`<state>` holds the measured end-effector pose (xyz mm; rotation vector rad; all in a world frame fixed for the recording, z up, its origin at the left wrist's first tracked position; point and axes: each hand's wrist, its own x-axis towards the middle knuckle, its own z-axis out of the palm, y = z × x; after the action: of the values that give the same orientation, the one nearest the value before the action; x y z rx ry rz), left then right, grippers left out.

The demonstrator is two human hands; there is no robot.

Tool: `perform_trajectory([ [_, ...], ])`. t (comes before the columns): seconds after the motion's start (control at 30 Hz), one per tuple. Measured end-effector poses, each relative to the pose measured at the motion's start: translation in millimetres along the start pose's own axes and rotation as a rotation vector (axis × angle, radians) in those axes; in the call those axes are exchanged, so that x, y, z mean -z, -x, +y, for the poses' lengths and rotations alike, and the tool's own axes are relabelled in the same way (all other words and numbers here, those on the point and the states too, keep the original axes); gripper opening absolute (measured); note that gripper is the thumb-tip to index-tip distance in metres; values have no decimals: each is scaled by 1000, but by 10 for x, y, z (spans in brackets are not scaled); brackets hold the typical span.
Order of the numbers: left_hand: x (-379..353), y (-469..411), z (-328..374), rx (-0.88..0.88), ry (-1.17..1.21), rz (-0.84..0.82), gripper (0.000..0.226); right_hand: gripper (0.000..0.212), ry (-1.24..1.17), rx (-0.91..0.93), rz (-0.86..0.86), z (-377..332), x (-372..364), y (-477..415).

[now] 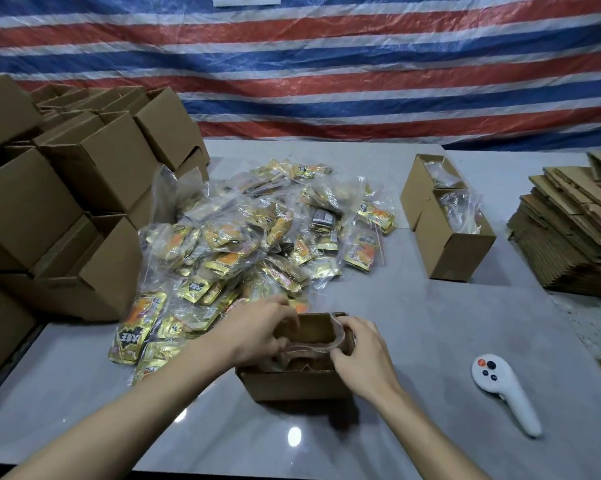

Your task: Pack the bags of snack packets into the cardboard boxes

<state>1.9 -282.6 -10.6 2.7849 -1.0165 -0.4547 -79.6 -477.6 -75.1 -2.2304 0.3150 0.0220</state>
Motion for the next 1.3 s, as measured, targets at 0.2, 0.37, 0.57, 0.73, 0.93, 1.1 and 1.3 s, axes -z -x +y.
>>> perform_trajectory([
  [0.2,-281,-30,-62,108,162,-54,22,13,155,-20,39,10,-86,-15],
  [0.37,-467,-173,-47,304,7,-9,27,34,280,-99,41,-58,-145,-54],
  [0.57,-649,-301,77,412,-78,-21,50,19,376,-204,74,-129,-157,-147],
  [0.73,-516,-75,164,373,-157,214,23,25,478,-289,6,-176,-141,-242],
  [0.93,-531,404,-87,655,66,345,57,28,512,-259,-61,-157,-139,-272],
  [1.1,-582,325,-160,586,320,158,9,33,395,-292,-210,-213,-3,-231],
  [1.3,-431,-50,-31,509,364,151,12,46,251,-352,-220,-33,302,-140],
])
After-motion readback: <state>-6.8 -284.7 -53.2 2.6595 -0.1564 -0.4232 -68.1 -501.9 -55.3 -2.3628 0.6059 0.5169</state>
